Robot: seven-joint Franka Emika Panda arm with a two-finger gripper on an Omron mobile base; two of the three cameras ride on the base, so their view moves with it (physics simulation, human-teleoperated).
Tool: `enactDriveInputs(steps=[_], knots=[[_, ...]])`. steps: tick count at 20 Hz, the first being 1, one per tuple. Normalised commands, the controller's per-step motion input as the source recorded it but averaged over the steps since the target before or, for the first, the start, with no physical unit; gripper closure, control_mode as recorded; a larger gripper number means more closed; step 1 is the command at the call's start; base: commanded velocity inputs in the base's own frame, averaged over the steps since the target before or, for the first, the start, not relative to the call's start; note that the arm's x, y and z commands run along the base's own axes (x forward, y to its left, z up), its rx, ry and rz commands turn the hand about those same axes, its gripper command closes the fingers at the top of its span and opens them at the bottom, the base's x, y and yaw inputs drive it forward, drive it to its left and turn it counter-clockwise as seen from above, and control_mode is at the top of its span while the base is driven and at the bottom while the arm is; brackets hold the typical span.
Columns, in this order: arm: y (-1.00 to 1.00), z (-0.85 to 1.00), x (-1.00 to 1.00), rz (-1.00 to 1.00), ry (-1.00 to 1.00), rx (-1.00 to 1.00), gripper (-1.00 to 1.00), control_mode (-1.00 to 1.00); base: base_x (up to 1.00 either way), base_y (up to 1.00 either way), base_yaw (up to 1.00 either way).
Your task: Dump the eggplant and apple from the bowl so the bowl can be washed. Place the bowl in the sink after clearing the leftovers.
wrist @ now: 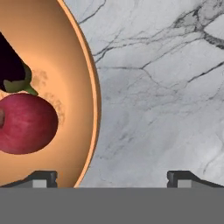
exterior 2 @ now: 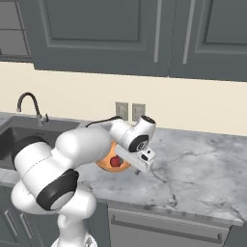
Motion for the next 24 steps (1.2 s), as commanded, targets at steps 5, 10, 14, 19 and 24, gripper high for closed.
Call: enactDriveInputs(steps=[5, 10, 14, 19, 24], knots=[[0.0, -0.02, 0.42, -0.03, -0.01, 0.0, -1.0, -1.0, 0.0, 0.0, 0.0], [-0.03, -0.05, 0.4, -0.03, 0.0, 0.01, -1.0, -1.0, 0.0, 0.0, 0.0], [-0.09, -0.22, 0.17, 0.0, 0.0, 0.03, -1.0, -1.0, 0.0, 0.0, 0.0], [-0.14, -0.18, 0.02, 0.0, 0.0, 0.01, -1.0, -1.0, 0.0, 0.0, 0.0], [-0.05, -0.16, 0.0, 0.0, 0.0, 0.04, -1.0, -1.0, 0.0, 0.0, 0.0]])
